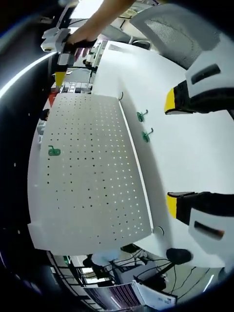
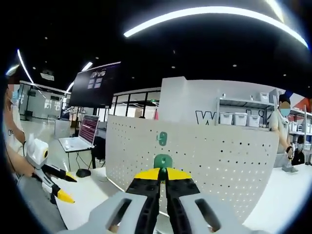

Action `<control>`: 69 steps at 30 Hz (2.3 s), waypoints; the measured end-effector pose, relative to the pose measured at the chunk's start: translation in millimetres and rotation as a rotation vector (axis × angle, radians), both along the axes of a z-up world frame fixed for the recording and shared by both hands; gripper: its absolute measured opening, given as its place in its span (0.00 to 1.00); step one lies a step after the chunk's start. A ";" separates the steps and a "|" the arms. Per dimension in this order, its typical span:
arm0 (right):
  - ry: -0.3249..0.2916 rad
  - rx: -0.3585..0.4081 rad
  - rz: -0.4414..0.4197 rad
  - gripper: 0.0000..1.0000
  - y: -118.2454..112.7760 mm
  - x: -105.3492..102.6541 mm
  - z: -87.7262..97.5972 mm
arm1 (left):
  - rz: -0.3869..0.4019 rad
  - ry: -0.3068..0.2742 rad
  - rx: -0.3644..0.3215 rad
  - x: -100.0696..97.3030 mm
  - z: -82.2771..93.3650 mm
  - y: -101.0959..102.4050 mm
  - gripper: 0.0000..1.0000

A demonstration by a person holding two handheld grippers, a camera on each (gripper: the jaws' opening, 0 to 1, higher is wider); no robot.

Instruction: Insert the hook assembly into the mounting plate slot until the hook locks in place.

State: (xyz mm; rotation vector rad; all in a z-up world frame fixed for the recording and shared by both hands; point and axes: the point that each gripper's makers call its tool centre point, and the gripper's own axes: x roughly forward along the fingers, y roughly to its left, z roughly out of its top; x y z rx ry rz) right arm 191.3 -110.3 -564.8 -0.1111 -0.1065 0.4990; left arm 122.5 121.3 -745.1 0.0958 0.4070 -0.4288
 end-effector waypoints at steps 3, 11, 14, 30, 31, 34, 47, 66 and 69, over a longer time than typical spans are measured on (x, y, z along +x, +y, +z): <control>-0.019 0.013 -0.008 0.00 1.7 8.6 7.3 | -0.002 0.001 0.000 -1.1 -0.3 0.2 0.67; -0.057 0.036 -0.035 0.00 7.7 36.6 21.5 | 0.002 0.016 -0.010 -2.1 -5.5 1.9 0.67; -0.068 0.036 -0.040 0.00 11.4 46.0 24.9 | 0.013 0.015 -0.021 -0.8 -5.6 5.4 0.68; -0.089 0.061 -0.088 0.00 20.3 86.8 29.8 | -0.002 0.036 -0.023 -2.5 -9.4 0.0 0.68; -0.093 0.065 -0.093 0.00 20.6 89.0 30.9 | -0.005 0.040 -0.025 -3.1 -9.6 -0.5 0.68; -0.104 0.073 -0.102 0.00 22.4 94.5 33.8 | -0.001 0.036 -0.035 -2.4 -8.1 0.5 0.68; -0.123 0.088 -0.143 0.00 33.3 126.1 31.2 | -0.022 0.041 -0.038 -5.0 -9.0 -3.7 0.67; -0.129 0.085 -0.221 0.00 36.3 148.1 19.8 | -0.037 0.053 -0.048 -3.1 -11.3 -7.6 0.65; -0.146 0.065 -0.239 0.00 35.1 147.9 23.1 | -0.044 0.051 -0.047 -3.3 -11.2 -9.0 0.65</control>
